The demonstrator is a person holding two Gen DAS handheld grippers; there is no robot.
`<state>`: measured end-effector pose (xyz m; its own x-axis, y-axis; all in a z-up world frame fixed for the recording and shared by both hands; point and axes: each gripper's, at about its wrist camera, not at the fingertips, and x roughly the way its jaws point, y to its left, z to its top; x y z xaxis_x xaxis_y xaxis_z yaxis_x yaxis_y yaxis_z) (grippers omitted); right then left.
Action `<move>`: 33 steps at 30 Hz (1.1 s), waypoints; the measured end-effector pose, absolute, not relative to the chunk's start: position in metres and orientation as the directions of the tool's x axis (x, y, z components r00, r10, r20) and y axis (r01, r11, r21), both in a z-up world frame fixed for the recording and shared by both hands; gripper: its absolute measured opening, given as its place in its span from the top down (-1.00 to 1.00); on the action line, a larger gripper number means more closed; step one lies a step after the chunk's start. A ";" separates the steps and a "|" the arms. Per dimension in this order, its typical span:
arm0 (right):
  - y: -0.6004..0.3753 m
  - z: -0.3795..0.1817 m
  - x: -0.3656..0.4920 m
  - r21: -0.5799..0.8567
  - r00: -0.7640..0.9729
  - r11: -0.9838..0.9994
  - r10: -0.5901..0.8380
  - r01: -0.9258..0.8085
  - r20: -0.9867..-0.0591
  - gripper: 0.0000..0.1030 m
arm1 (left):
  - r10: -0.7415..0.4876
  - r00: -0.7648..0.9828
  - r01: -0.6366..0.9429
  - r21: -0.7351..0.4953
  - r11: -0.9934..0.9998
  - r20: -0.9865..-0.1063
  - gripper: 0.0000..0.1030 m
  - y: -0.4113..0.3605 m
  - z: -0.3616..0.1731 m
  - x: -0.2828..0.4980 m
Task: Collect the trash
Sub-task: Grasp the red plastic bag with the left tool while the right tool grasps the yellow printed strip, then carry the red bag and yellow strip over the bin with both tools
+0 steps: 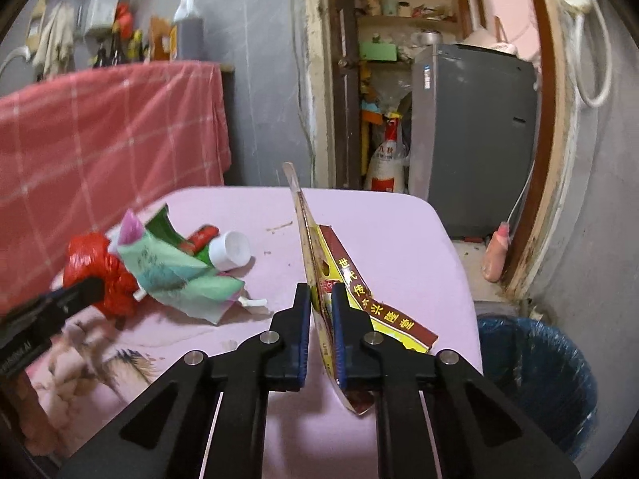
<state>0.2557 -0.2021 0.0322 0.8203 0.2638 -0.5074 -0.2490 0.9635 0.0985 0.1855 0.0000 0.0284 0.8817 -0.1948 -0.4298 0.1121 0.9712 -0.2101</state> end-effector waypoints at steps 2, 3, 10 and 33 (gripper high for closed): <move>-0.207 0.036 0.247 0.122 0.831 0.961 0.275 -0.247 -0.484 0.85 | -0.183 0.895 0.114 -0.188 0.976 -0.406 0.78 -0.006 0.030 0.176; -0.209 0.038 0.243 0.125 0.836 0.960 0.279 -0.249 -0.473 0.86 | -0.176 0.902 0.111 -0.181 0.977 -0.395 0.79 -0.007 0.031 0.172; -0.212 0.048 0.217 0.151 0.849 0.947 0.321 -0.284 -0.420 0.87 | -0.119 0.933 0.083 -0.121 0.989 -0.339 0.81 -0.024 0.034 0.144; -0.241 0.059 0.181 0.170 0.877 0.942 0.332 -0.290 -0.346 0.88 | -0.148 0.959 0.132 -0.081 0.988 -0.242 0.81 -0.081 0.048 0.137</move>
<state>0.1807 -0.2408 0.0590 0.8773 0.3323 -0.3462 -0.2896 0.9419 0.1701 0.1369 -0.0812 0.0482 0.9588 -0.1484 -0.2421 0.1325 0.9879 -0.0811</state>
